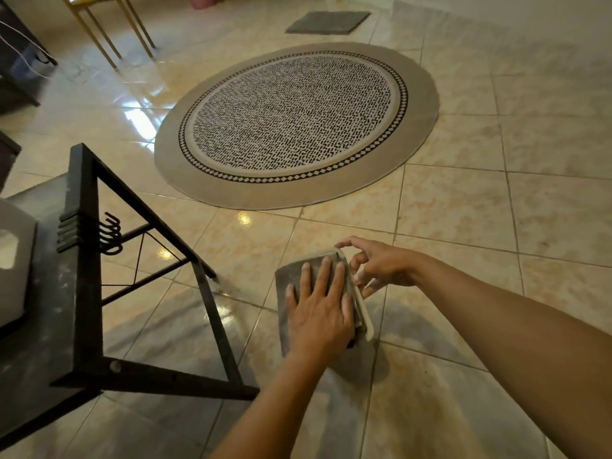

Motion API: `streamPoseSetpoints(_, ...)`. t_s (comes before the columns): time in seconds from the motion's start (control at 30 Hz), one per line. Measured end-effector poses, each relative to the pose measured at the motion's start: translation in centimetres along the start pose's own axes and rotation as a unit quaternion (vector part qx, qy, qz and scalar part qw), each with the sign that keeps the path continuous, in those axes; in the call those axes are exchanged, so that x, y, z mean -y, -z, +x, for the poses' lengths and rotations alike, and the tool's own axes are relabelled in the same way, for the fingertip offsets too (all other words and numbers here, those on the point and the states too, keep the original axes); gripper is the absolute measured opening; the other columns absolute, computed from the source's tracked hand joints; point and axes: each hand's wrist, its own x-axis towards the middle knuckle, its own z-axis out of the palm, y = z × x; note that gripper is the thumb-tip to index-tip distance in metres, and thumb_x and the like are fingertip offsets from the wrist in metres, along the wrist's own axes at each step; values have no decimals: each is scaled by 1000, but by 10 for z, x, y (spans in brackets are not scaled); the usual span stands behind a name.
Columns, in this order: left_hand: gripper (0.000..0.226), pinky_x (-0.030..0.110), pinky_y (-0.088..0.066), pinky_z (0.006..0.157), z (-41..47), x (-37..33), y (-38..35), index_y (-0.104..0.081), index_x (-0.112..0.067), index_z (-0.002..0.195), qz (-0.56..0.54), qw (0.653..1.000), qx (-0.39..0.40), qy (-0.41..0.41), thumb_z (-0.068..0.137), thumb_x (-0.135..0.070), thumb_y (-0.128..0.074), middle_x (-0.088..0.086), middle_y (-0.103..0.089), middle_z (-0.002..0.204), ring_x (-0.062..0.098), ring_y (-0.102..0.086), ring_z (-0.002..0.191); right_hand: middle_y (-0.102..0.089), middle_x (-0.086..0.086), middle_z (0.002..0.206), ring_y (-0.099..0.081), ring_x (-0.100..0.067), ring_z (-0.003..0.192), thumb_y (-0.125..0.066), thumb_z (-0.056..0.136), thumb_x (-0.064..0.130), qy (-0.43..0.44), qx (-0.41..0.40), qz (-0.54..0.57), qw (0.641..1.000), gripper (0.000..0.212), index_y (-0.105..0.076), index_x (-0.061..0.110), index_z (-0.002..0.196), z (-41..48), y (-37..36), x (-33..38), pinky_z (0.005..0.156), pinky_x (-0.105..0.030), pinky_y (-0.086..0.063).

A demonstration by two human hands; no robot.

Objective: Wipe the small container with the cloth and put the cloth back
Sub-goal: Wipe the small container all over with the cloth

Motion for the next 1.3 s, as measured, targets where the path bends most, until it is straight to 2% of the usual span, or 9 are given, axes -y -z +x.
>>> streamPoseSetpoints(0.17, 62, 50, 10, 123, 19, 26, 5, 18, -40, 155, -40, 999, 4, 29, 104, -52, -16, -8, 29, 161, 18, 31, 148, -52, -13, 93, -65, -23, 77, -56, 86, -19, 0, -10, 14, 1000, 77, -39, 28, 145, -2, -2, -1, 65, -36, -60)
streamPoseSetpoints(0.3, 62, 48, 16, 121, -14, 2, -3, 22, -35, 154, -15, 999, 17, 38, 105, -49, -13, -6, 32, 161, 21, 35, 146, -54, -14, 95, -67, -22, 75, -55, 86, -19, 2, -4, 12, 1000, 77, -37, 26, 146, 0, 0, -1, 63, -35, -60)
streamPoseSetpoints(0.5, 61, 51, 11, 123, 15, 13, 9, 11, -38, 157, -34, 999, 17, 5, 104, -53, -15, -8, 28, 161, 20, 34, 146, -51, -17, 100, -62, -26, 81, -51, 87, -20, 1, -5, 16, 1000, 77, -36, 27, 146, -2, -1, -3, 63, -34, -60)
streamPoseSetpoints(0.63, 71, 53, 16, 121, 6, 29, 5, 21, -43, 154, -13, 999, 34, -13, 98, -69, -14, -9, 32, 161, 19, 39, 144, -49, -16, 101, -62, -25, 80, -50, 87, -20, -3, -8, 17, 1000, 77, -36, 27, 147, 1, -4, 0, 62, -34, -60)
streamPoseSetpoints(0.73, 71, 55, 18, 119, 4, 16, -2, 21, -41, 154, 24, 999, 16, -39, 98, -69, -11, -10, 28, 162, 18, 35, 146, -56, -18, 108, -66, -25, 86, -47, 84, -23, -5, -2, 16, 1000, 81, -35, 27, 147, 3, -5, 1, 67, -39, -61)
streamPoseSetpoints(0.9, 67, 54, 13, 121, 23, 19, 2, 17, -37, 156, -11, 999, -7, 34, 100, -63, -9, -8, 23, 165, 19, 31, 148, -55, -17, 101, -66, -23, 80, -50, 86, -20, -1, -19, 14, 1000, 79, -35, 26, 148, 0, -7, 0, 64, -36, -61)
streamPoseSetpoints(1.0, 65, 51, 15, 121, 1, 4, -5, 17, -33, 157, -8, 999, -10, 39, 103, -57, -11, -6, 26, 164, 20, 32, 148, -57, -16, 102, -67, -24, 82, -51, 85, -20, -2, -15, 7, 1000, 79, -34, 25, 148, -1, -8, 2, 67, -40, -62)
streamPoseSetpoints(1.13, 61, 50, 10, 123, 16, -4, -4, 11, -35, 158, -19, 1000, -12, -11, 104, -49, -15, -9, 19, 165, 17, 27, 150, -60, -20, 118, -67, -36, 101, -53, 83, -18, 7, -11, -11, 1000, 77, -37, 25, 145, -1, -9, 3, 79, -54, -61)
streamPoseSetpoints(1.3, 61, 52, 10, 123, 6, 13, -2, 18, -34, 156, -24, 997, -20, 68, 104, -49, -12, -7, 25, 164, 18, 30, 149, -53, -16, 98, -64, -24, 78, -54, 85, -20, -3, -23, 8, 1000, 81, -35, 27, 148, -1, -9, 2, 65, -37, -62)
